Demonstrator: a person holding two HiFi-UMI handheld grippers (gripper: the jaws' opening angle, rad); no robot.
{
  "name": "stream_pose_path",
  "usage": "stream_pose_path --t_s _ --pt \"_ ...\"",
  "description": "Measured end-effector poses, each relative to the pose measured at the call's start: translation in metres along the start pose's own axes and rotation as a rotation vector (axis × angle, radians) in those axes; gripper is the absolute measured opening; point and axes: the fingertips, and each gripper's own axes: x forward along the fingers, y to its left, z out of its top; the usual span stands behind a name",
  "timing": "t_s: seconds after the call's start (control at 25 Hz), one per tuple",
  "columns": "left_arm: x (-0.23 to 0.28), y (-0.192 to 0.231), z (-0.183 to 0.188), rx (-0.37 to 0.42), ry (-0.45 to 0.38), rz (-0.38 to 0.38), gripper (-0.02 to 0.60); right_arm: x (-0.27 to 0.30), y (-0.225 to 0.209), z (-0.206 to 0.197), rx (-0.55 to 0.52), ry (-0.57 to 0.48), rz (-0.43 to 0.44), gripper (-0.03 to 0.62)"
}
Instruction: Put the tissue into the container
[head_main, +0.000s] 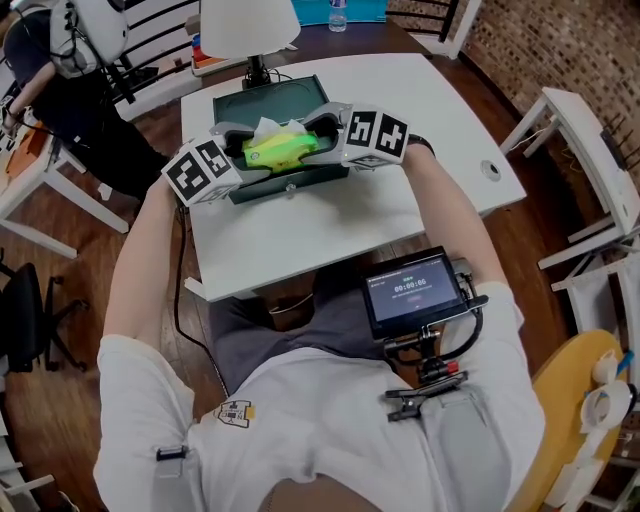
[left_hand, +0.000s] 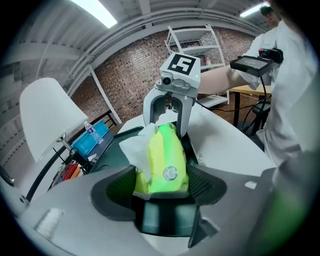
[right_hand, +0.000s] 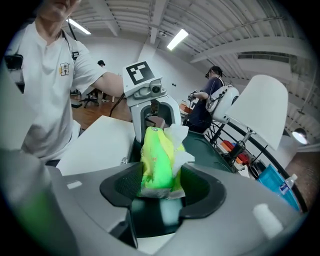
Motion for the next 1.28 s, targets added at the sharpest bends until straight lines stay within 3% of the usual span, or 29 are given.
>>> stream_pose_path --t_s 0.56,0.8,0.96,1.08,1.16,1.28 --pt "0.019 0.0 -0.014 -0.011 0.086 -0.015 0.313 0.023 -0.003 -0.025 0.011 0.159 0.041 0.235" --pt "0.008 0.003 -0.007 -0.01 0.05 -0.002 0.337 0.024 -0.002 -0.027 0.019 0.172 0.045 0.239" --pt "-0.022 0.022 0.017 -0.033 -0.075 0.092 0.337 0.024 -0.002 -0.028 0.024 0.178 0.047 0.242" --pt "-0.06 0.038 0.045 -0.145 -0.289 0.185 0.337 0.024 -0.003 -0.028 0.025 0.178 0.046 0.249" --pt "-0.081 0.038 0.059 -0.213 -0.405 0.207 0.336 0.024 -0.003 -0.027 0.021 0.173 0.045 0.265" --pt "-0.09 0.027 0.06 -0.236 -0.447 0.207 0.33 0.021 -0.005 -0.025 0.028 0.158 0.05 0.292"
